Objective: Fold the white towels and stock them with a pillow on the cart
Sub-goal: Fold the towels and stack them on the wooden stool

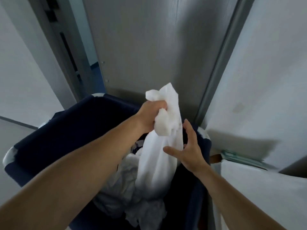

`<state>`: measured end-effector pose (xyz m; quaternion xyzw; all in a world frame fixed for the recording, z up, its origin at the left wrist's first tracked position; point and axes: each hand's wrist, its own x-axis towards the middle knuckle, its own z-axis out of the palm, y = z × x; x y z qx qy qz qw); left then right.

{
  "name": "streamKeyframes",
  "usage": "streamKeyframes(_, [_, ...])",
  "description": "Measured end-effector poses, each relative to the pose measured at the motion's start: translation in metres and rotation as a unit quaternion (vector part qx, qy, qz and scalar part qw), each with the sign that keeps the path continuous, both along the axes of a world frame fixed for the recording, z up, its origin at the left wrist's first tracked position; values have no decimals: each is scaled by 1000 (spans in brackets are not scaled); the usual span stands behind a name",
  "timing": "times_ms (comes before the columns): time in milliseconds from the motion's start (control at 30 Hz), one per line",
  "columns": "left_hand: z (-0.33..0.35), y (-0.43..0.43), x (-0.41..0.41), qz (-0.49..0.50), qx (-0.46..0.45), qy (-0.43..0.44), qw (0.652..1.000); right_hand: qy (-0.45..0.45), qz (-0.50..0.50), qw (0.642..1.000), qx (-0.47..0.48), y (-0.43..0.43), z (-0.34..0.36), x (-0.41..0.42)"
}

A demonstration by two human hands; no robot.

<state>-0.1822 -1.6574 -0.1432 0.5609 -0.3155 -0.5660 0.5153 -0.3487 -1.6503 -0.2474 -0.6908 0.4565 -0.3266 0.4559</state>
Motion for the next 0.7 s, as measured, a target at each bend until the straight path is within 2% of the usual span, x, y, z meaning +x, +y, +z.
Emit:
streamKeyframes(100, [60, -2, -47, -60, -116, 15, 991, -30, 28, 999, -11, -3, 23, -31])
streamKeyframes(200, [104, 6, -110, -90, -176, -33, 980, -126, -33, 991, 38, -3, 65, -50])
streamKeyframes(267, [120, 12, -146, -62, -188, -83, 977, -230, -98, 955, 157, -7, 101, -66])
streamKeyframes(333, [126, 15, -165, -16, -178, -62, 982, -287, -148, 923, 210, -15, 130, -93])
streamKeyframes(400, [133, 14, -172, 23, -180, -33, 983, -348, -173, 899, 200, -23, 153, -125])
streamKeyframes(533, [139, 17, -187, 39, -169, -124, 977, -520, -173, 828, 121, -31, 211, -176])
streamKeyframes(633, [129, 27, -208, -85, -182, -135, 970, -628, -121, 765, 71, -26, 261, -207])
streamKeyframes(700, [118, 30, -221, -190, -206, -103, 954, -656, -109, 746, 45, -16, 292, -224])
